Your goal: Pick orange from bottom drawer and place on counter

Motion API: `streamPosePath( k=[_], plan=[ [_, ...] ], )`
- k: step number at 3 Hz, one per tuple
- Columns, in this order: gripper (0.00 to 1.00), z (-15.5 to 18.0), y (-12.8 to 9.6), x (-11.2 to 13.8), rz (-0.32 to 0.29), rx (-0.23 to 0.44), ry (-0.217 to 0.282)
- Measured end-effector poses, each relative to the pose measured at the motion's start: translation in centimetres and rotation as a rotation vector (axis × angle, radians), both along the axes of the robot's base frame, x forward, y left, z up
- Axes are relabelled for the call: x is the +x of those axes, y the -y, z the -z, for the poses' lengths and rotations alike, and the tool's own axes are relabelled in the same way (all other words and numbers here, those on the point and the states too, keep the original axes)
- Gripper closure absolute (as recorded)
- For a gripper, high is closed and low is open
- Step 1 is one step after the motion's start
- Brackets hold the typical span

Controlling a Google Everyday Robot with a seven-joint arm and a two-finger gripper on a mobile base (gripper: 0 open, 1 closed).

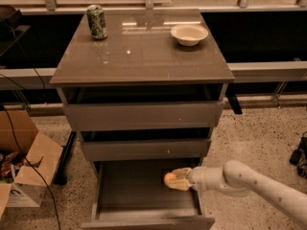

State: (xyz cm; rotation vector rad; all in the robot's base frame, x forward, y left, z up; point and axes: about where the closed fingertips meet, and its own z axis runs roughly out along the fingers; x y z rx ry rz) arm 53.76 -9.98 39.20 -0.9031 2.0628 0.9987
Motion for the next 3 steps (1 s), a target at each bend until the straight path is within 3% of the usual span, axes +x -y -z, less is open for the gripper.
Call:
streamPosePath(
  k=[1,2,3],
  plan=[
    [1.00,-14.0,1.2,0.1,-0.068,0.092,0.136],
    [1.00,-27.2,1.3,0.1,-0.161,0.087,0.314],
    [1.00,-40.2,0.9,1.8,-0.244,-0.010,0.534]
  ],
)
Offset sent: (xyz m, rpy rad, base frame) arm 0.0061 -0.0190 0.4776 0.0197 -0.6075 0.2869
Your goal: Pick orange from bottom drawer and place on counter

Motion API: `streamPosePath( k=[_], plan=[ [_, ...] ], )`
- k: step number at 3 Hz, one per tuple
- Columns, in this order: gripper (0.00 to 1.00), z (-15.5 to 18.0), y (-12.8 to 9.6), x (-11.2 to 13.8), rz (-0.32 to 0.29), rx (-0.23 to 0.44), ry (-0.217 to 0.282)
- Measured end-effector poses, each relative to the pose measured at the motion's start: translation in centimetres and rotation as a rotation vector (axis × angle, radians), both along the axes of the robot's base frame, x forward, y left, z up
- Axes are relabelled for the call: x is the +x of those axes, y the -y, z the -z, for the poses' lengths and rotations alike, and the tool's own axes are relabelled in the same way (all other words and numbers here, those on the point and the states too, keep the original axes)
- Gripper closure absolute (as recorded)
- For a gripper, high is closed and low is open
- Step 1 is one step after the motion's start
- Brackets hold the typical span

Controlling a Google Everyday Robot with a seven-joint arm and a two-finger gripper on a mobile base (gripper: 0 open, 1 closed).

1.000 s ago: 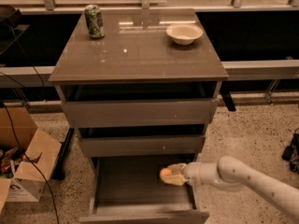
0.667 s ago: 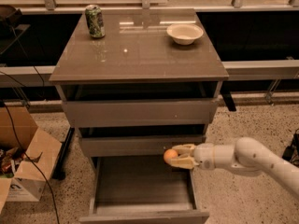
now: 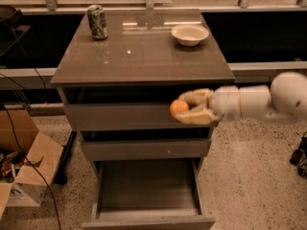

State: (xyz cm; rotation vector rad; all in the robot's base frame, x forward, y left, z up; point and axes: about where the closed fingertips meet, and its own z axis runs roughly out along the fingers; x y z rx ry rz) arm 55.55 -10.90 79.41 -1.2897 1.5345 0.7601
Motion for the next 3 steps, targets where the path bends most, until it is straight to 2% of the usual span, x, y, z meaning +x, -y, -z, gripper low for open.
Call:
streamPosePath(
  k=[1,2,3],
  plan=[
    [1.00,-10.2,-0.8,3.0,-0.024,-0.088,0.169],
    [1.00,-14.5,-0.5,4.8,-0.005,-0.076,0.250],
    [1.00,-14.2,-0.7,5.1,-0.003,-0.087,0.244]
  ],
)
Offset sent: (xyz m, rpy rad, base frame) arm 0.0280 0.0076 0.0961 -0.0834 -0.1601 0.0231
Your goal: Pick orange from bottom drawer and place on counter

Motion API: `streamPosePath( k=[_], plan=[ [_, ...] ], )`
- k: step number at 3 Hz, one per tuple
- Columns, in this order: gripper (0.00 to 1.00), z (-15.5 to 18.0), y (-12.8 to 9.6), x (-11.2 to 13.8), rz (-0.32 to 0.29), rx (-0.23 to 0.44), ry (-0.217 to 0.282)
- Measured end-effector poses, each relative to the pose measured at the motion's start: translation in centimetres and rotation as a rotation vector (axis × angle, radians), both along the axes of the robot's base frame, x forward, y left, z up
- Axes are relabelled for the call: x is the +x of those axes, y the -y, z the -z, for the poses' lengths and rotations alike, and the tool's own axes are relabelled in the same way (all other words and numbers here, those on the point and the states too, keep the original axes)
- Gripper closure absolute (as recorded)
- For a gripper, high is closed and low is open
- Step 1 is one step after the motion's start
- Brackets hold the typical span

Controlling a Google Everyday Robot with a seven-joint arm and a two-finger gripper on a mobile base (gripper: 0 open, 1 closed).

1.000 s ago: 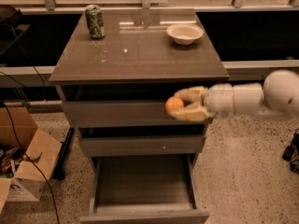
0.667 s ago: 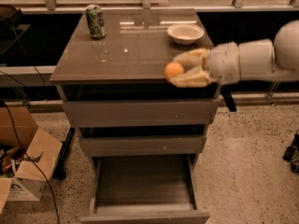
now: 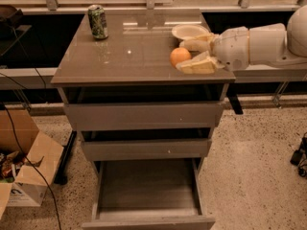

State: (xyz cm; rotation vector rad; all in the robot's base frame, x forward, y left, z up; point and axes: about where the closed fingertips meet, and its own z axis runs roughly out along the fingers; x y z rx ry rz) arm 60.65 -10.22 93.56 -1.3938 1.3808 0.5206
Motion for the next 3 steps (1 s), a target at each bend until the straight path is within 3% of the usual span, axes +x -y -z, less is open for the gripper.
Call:
streamPosePath(
  k=[2,3],
  plan=[
    [1.00,0.6,0.2,7.2,0.068,-0.017,-0.003],
    [1.00,3.4,0.2,11.3,0.100,-0.067,-0.046]
  ],
)
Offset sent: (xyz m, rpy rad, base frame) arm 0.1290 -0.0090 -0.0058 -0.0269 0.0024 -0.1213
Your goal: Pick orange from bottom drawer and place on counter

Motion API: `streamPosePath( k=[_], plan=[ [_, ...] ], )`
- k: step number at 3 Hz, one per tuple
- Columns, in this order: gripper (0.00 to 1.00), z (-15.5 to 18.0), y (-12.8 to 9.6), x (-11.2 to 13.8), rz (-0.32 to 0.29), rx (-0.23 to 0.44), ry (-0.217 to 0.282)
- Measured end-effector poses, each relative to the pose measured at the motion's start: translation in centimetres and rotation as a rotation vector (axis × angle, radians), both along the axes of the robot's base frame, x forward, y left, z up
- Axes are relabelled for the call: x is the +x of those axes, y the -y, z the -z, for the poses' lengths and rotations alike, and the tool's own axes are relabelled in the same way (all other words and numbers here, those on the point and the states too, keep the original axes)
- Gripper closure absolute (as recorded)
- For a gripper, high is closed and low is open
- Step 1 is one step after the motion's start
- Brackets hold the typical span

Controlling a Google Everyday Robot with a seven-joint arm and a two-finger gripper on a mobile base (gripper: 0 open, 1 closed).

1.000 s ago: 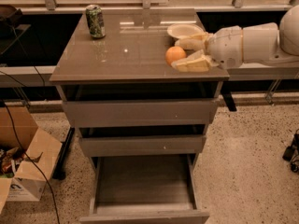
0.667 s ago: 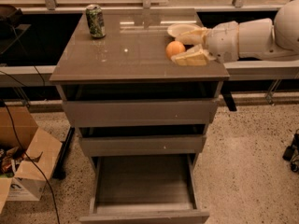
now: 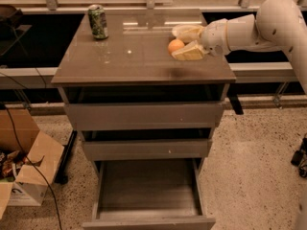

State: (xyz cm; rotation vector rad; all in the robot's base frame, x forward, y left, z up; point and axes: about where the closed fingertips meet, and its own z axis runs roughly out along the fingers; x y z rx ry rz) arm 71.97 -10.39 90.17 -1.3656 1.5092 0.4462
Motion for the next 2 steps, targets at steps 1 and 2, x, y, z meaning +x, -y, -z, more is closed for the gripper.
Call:
streamPosePath(
  k=[1,2],
  plan=[
    [1.00,3.8,-0.1,2.9,0.030,-0.047,-0.059],
    [0.76,6.0,0.0,5.0,0.075,-0.081,-0.098]
  ],
)
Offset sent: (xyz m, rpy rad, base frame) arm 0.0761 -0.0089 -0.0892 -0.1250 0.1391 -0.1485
